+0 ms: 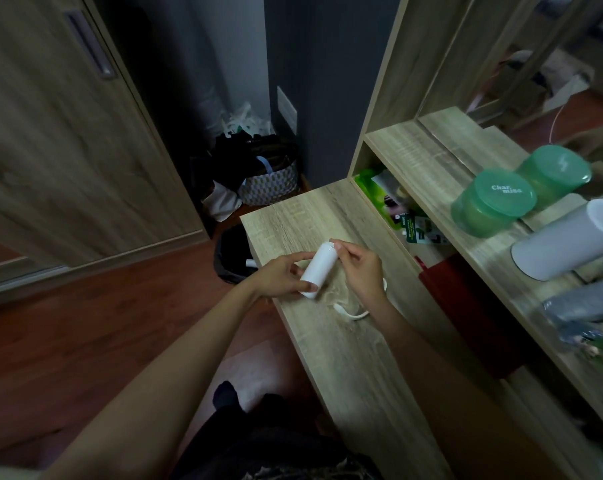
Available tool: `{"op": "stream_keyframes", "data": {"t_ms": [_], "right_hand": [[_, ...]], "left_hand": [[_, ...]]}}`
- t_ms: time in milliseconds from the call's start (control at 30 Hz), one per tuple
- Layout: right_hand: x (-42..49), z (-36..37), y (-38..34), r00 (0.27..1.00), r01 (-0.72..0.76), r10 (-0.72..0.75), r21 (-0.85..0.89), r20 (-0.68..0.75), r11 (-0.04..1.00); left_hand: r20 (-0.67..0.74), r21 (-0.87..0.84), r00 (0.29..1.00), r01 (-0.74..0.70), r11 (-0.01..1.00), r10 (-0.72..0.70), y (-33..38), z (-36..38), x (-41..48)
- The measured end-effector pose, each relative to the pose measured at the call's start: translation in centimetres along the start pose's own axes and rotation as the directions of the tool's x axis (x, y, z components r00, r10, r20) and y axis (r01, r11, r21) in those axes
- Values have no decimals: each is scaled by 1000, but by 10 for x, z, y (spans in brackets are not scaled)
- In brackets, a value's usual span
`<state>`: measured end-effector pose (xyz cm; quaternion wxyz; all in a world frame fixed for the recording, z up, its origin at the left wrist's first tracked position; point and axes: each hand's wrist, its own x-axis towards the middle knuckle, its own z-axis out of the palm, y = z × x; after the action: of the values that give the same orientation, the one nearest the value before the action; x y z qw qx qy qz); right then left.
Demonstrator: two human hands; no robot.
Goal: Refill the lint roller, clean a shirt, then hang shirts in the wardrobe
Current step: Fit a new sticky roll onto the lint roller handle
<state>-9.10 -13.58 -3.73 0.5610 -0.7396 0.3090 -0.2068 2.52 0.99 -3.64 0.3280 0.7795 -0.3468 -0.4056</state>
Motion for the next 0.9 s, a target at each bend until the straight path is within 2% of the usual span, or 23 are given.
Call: {"op": "stream_keyframes", "data": {"t_ms": [267, 467, 767, 900], "right_hand": [[1, 4, 3, 995, -18, 20, 28, -101, 999], [4, 7, 3, 993, -6, 0, -53, -114, 999], [2, 9, 4, 974, 163, -201, -290, -108, 943], [-1, 11, 7, 962, 161, -227, -358, -149, 920]], "left_hand": [[-4, 21, 1000, 0, 1000, 0, 2, 2, -2], [-13, 5, 1000, 3, 1000, -3, 4, 1, -4], [-41, 55, 999, -8, 998, 10, 3, 0, -4], [-29, 40, 1000, -1, 999, 2, 6, 2, -3]]}}
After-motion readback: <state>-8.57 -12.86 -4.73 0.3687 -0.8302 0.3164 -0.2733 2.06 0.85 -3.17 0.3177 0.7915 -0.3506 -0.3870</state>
